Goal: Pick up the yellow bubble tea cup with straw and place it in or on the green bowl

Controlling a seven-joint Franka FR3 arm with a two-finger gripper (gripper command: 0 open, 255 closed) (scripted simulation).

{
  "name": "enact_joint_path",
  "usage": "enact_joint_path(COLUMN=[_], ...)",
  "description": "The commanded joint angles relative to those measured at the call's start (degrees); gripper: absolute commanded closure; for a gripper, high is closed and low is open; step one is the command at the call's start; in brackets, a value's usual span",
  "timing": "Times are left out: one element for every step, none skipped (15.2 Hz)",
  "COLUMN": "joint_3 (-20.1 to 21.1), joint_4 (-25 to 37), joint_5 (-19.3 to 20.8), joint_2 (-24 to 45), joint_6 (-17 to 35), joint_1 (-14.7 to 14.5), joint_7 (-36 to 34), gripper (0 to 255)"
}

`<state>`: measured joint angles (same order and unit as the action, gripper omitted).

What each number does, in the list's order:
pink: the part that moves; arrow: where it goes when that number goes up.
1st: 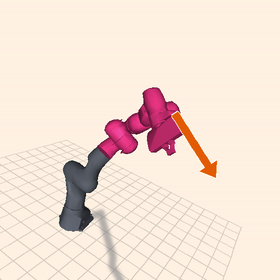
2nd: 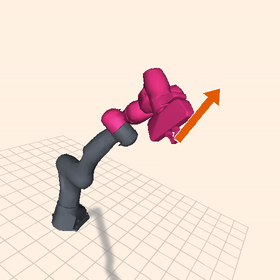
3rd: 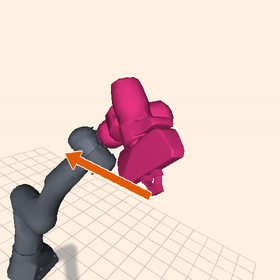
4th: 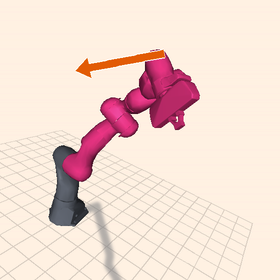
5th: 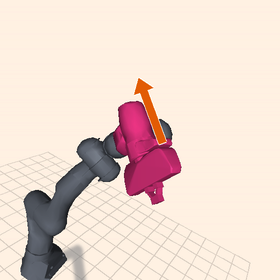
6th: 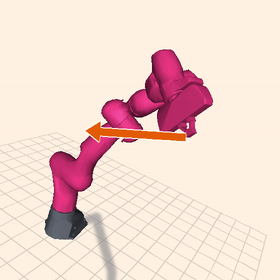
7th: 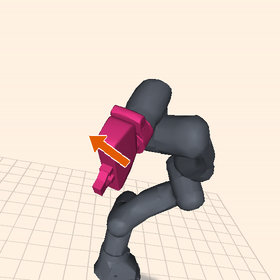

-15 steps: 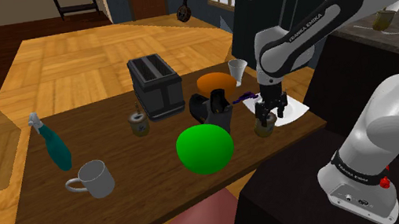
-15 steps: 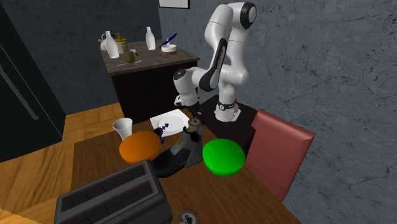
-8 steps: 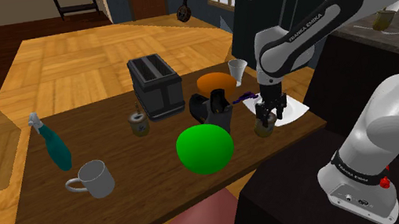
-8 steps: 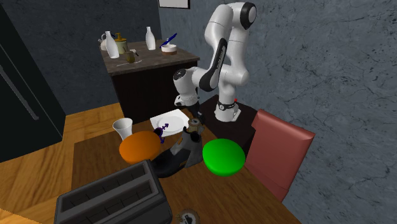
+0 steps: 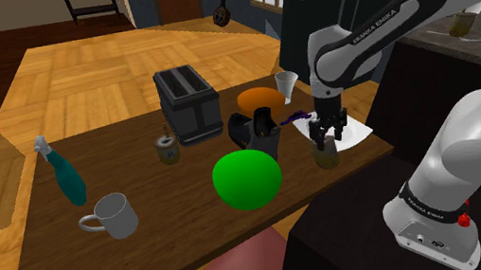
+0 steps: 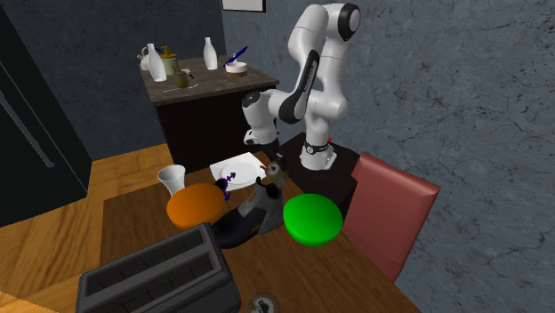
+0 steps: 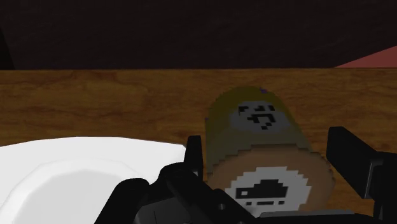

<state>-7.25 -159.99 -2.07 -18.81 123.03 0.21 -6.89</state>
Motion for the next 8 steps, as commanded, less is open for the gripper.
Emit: enact_joint_path(joint_3=[0.1,0.1,0.1,0.2,0.2,0.3,0.3,0.4], joint_4=[0.7,1.0,1.3,1.6,1.9,2.3,2.7,3.0], joint_5=[0.2,0.3,0.4,0.5,0.5,0.6,0.6,0.7], joint_2=[-1.4,-2.1,-2.9,-3.6,-4.3,-4.9,-5.6,-6.2], joint_6=[-2.1,-3.1,-4.2,-5.2,-6.2,-7.2,-8.2,-9.2], joint_1=[0.1,0.2,0.2,0.3,0.3,0.3,0.4,0.4], joint_7=[-0.2,-0.3,-0.4,-0.6,-0.7,-0.8,-0.9,-1.0], gripper=[255,255,255,255,255,255,255,255])
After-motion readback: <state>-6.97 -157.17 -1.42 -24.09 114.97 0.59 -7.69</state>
